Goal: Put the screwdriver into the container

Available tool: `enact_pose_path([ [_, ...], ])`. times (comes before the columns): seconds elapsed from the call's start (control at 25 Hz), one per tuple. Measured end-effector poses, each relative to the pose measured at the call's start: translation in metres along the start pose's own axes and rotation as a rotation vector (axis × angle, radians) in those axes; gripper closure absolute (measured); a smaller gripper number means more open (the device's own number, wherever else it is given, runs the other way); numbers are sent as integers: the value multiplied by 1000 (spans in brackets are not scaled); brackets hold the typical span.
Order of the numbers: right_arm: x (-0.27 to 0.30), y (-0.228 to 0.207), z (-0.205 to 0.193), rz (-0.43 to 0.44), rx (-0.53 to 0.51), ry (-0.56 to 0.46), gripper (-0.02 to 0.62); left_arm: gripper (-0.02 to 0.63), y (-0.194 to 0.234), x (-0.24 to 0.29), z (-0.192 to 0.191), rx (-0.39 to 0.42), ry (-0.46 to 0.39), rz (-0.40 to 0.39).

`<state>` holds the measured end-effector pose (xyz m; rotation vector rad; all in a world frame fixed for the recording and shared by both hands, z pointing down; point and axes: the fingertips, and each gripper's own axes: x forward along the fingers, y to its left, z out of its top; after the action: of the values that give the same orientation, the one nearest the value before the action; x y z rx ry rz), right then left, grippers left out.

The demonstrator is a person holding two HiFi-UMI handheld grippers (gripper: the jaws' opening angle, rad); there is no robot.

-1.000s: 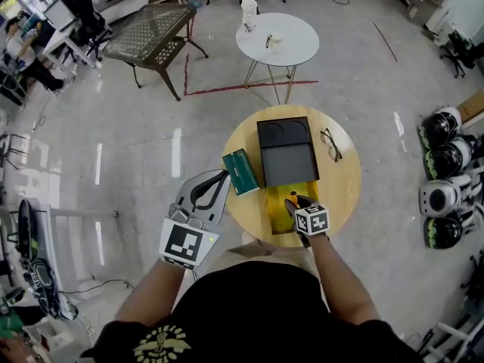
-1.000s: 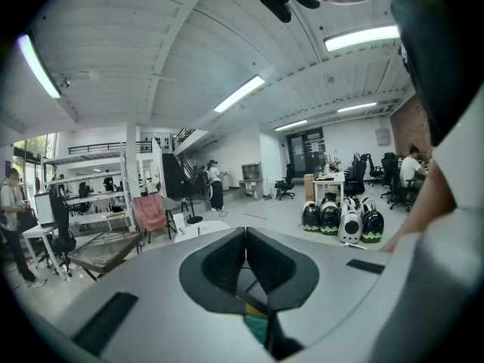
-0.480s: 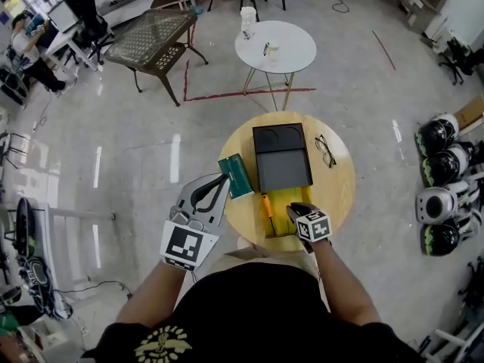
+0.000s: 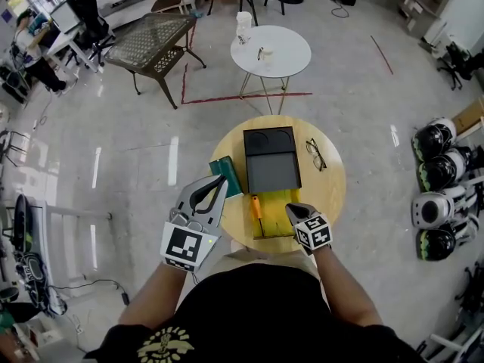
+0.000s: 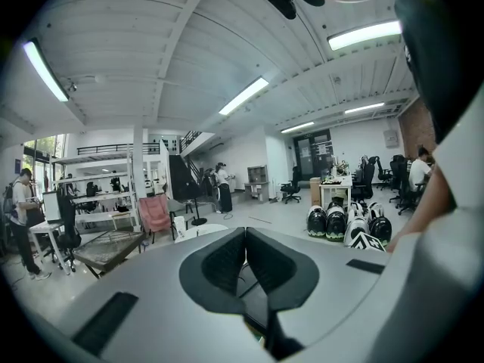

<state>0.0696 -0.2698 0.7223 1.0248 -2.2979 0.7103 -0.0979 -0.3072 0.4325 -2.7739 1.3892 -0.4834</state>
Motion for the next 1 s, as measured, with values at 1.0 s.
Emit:
enact_pose_path([
  [1.0, -103, -11, 121, 143, -103, -223, 581, 588, -38, 34, 28, -56, -41, 141],
])
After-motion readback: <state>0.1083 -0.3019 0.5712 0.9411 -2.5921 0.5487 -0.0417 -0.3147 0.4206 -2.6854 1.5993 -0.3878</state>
